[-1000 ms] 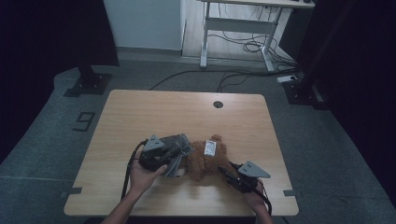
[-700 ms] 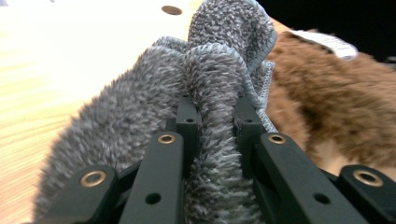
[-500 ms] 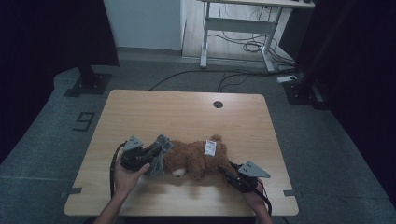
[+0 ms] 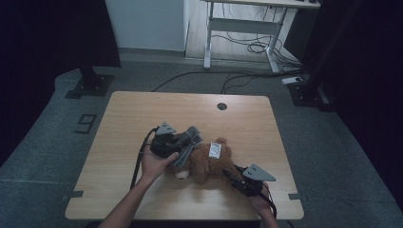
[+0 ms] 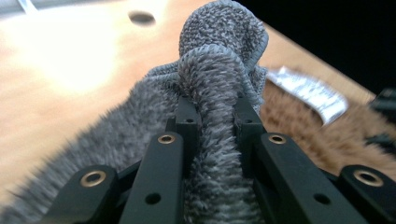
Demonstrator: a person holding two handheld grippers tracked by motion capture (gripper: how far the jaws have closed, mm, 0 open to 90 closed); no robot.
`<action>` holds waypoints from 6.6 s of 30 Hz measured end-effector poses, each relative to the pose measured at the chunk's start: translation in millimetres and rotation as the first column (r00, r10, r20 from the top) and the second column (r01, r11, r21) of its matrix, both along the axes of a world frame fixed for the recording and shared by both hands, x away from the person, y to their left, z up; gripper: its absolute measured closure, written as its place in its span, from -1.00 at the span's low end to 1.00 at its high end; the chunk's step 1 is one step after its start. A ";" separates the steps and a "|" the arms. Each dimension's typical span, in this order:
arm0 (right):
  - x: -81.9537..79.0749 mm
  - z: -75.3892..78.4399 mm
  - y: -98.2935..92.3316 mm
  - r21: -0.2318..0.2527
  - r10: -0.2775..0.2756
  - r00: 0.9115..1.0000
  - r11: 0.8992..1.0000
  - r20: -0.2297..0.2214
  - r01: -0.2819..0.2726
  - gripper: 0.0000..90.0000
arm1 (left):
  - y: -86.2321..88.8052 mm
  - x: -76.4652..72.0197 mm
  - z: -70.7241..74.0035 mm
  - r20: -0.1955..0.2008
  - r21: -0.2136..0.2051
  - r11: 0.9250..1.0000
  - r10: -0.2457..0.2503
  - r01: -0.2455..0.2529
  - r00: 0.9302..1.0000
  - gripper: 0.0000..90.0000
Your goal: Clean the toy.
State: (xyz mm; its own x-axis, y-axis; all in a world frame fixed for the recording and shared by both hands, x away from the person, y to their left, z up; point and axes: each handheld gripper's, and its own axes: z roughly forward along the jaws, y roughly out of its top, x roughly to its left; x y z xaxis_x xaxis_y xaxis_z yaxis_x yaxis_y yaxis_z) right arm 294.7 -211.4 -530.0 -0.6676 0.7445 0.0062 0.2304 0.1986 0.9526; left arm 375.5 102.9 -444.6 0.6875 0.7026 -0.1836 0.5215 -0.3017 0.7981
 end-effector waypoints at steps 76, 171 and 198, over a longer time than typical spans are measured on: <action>30.7 -4.5 29.1 -0.069 0.114 0.993 0.991 -0.031 -0.116 0.06 | -21.6 -35.3 -15.8 0.113 -0.013 0.999 -0.029 0.031 0.993 0.71; 27.8 -13.2 18.7 -0.041 0.148 0.989 0.988 -0.026 -0.149 0.04 | 59.4 -18.6 9.8 0.123 -0.129 0.988 0.098 -0.082 0.988 0.72; 32.3 -11.0 25.5 0.016 0.125 0.978 0.992 -0.164 -0.125 -0.24 | 35.6 -24.0 -35.5 0.053 -0.156 0.986 0.072 -0.063 0.996 0.73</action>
